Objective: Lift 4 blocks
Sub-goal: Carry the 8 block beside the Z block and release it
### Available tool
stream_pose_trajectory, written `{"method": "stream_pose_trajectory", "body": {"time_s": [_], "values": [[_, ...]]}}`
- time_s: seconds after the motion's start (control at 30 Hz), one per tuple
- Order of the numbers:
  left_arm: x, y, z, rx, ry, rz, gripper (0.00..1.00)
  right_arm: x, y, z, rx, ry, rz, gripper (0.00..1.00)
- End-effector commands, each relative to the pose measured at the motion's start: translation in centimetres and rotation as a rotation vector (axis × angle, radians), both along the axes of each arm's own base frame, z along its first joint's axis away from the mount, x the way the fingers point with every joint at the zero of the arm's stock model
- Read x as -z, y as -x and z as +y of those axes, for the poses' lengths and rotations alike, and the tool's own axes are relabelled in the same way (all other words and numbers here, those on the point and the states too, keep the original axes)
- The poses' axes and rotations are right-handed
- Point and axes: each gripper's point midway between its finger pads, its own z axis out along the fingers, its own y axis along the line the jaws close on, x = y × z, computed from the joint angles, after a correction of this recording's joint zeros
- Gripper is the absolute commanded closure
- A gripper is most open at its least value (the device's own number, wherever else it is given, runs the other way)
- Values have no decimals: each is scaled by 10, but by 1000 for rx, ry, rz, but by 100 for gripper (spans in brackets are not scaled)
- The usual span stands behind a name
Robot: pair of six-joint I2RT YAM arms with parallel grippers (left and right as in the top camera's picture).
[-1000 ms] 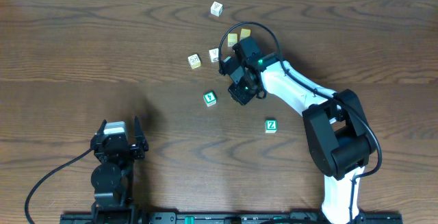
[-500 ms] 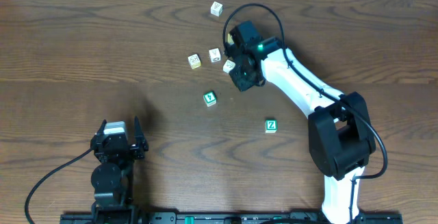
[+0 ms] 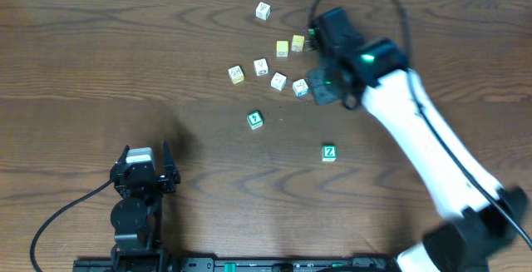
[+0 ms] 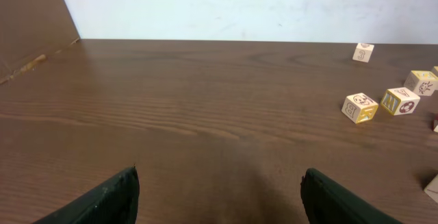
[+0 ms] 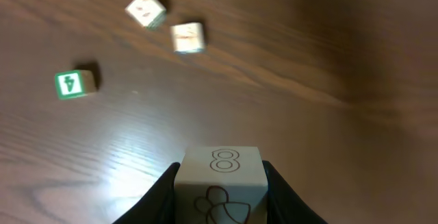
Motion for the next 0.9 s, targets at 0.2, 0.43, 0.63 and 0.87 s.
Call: {"method": "stream_pose_trajectory", "body": {"time_s": [0.2, 0.43, 0.63, 0.87], "values": [[17, 2, 3, -13, -10, 54, 24, 10, 53, -69, 246, -15, -61, 98], [17, 2, 3, -13, -9, 55, 24, 104, 85, -59, 286, -161, 2, 92], [17, 2, 3, -13, -9, 55, 24, 153, 96, -54, 301, -204, 53, 86], [17, 2, 3, -13, -9, 55, 24, 176, 90, -50, 306, -203, 75, 81]]}}
